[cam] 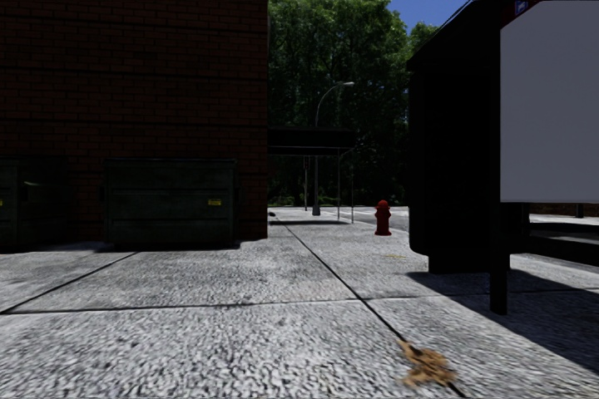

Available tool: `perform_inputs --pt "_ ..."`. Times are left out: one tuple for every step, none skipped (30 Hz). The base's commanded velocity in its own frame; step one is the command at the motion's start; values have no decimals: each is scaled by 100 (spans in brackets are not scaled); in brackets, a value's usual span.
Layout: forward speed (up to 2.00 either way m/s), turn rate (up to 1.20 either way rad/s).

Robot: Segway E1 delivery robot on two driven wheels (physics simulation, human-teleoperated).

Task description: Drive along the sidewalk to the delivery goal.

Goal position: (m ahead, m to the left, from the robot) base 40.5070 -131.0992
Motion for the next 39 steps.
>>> perform_inputs --pt "200 0" --pt "200 0" --pt "200 0" --pt "200 0" --pt "200 0" --pt "200 0" --pt "200 0" --pt "200 0" --pt "200 -1" --pt "200 -1" --pt "200 -2" --pt "200 -2" --pt "200 -2" --pt "200 -2" --pt "200 -2" --pt "200 -2" --pt "200 -2" --pt "200 -2" --pt "200 -2" --pt "200 -2" --pt "200 -2" --pt "200 -2" --pt "200 -2" --pt "200 -2" --pt "200 -2" --pt "200 -2" --pt "200 -2" --pt "200 -2" --pt "200 -2" --pt "200 -2" --pt "200 -2" --pt "200 -2" --pt "200 -2" --pt "200 -3" --pt "200 -55" --pt "200 -120" --pt "200 -120" --pt "200 -120" --pt "200 -120"
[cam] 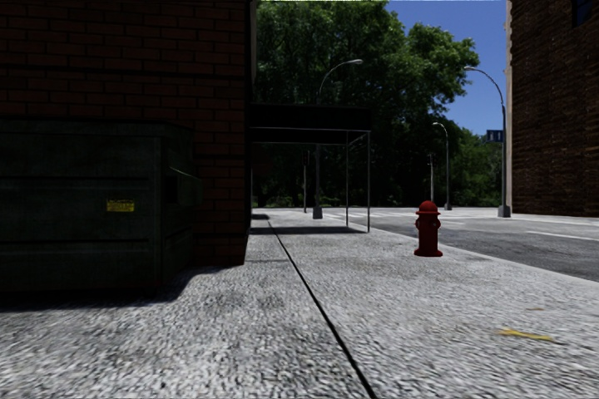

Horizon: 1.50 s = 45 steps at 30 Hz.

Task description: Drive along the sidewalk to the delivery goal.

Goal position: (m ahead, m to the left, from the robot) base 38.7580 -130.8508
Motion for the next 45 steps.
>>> perform_inputs --pt "200 -120" --pt "200 -120" --pt "200 -72" --pt "200 -16" --pt "200 -4" --pt "200 0" --pt "200 0" --pt "200 0" --pt "200 0" --pt "200 0" --pt "200 0" --pt "200 0" --pt "200 0" --pt "200 0" --pt "200 0" --pt "200 0" --pt "200 0" --pt "200 0" --pt "200 0" --pt "200 0" --pt "200 0" --pt "200 0" --pt "200 0" --pt "200 0" --pt "200 0" --pt "200 0" --pt "200 0" --pt "200 0" --pt "200 0" --pt "200 0" --pt "200 0" --pt "200 0" --pt "200 0" --pt "200 0" --pt "200 0" --pt "200 0" --pt "200 0" --pt "200 0" --pt "200 0" --pt "200 0" --pt "200 0" --pt "200 0" --pt "200 0" --pt "200 0" --pt "200 0"
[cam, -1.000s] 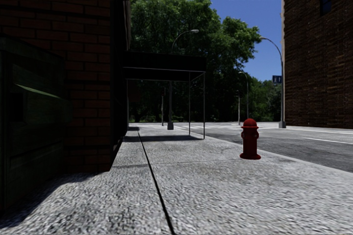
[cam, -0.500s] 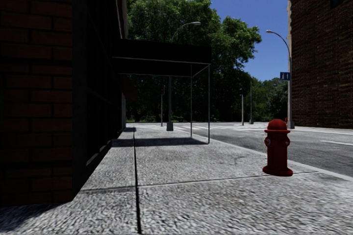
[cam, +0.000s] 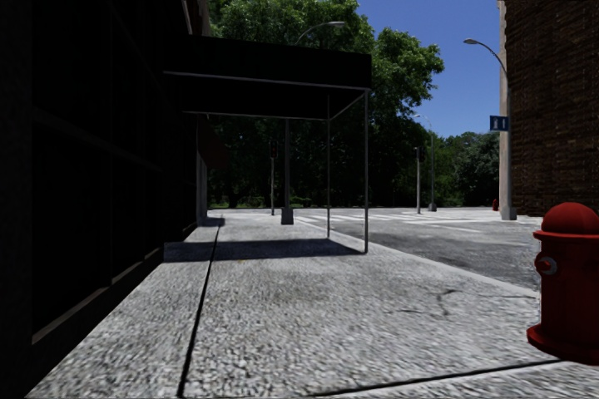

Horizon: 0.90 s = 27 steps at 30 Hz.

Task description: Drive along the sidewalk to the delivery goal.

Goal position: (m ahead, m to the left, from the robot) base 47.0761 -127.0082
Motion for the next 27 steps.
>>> perform_inputs --pt "200 0" --pt "200 0" --pt "200 0" --pt "200 0" --pt "200 7" --pt "200 20" --pt "200 35" --pt "200 47" --pt "200 51" --pt "200 51" --pt "200 52" --pt "200 52" --pt "200 52" --pt "200 52" --pt "200 52" --pt "200 8" --pt "200 0" --pt "200 0" --pt "200 0" --pt "200 0" --pt "200 0" --pt "200 0" --pt "200 0" --pt "200 0" --pt "200 0" --pt "200 0" --pt "200 0"
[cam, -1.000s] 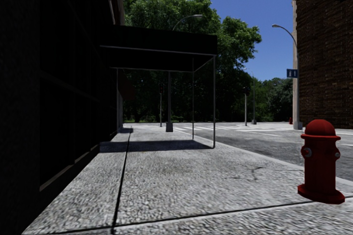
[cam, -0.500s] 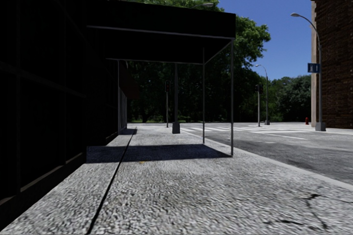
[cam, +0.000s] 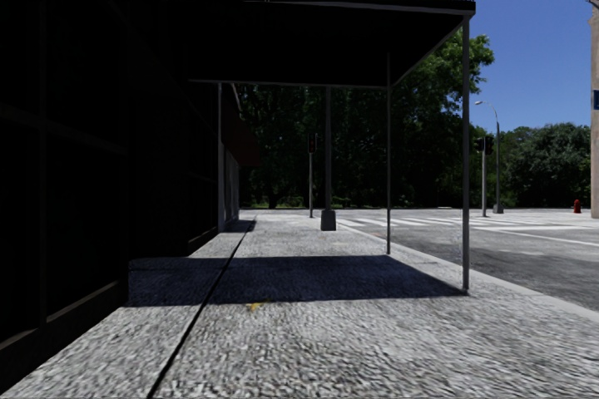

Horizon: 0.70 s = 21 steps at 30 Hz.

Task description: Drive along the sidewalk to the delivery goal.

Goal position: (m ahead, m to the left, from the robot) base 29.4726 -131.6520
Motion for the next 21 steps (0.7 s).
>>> perform_inputs --pt "200 0" --pt "200 0" --pt "200 0" --pt "200 16" --pt "200 39" --pt "200 52" --pt "200 56" --pt "200 55" --pt "200 29" --pt "200 29" --pt "200 11" --pt "200 6" --pt "200 4" --pt "200 1" --pt "200 0" --pt "200 0" --pt "200 0" --pt "200 0" --pt "200 0" --pt "200 0" --pt "200 0"
